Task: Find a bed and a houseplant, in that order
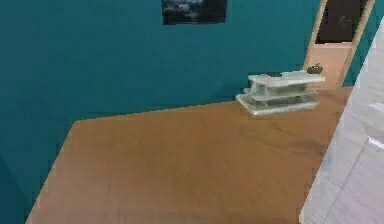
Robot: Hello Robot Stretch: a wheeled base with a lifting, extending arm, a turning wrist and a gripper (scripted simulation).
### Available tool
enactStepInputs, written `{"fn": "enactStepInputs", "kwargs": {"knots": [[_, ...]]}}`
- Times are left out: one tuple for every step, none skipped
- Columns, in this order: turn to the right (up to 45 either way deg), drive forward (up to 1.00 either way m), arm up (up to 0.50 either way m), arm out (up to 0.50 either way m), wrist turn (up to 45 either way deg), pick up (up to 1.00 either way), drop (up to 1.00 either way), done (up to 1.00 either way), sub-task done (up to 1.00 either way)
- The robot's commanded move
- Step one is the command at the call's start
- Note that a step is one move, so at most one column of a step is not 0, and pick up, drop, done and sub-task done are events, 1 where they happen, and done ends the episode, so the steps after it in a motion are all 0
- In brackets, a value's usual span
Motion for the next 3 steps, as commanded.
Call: {"fn": "enactStepInputs", "kwargs": {"knots": [[-3.0,0.0,0.0,0.0,0.0,0.0,0.0,0.0,0.0],[0.0,0.85,0.0,0.0,0.0,0.0,0.0,0.0,0.0],[45.0,0.0,0.0,0.0,0.0,0.0,0.0,0.0,0.0]]}}
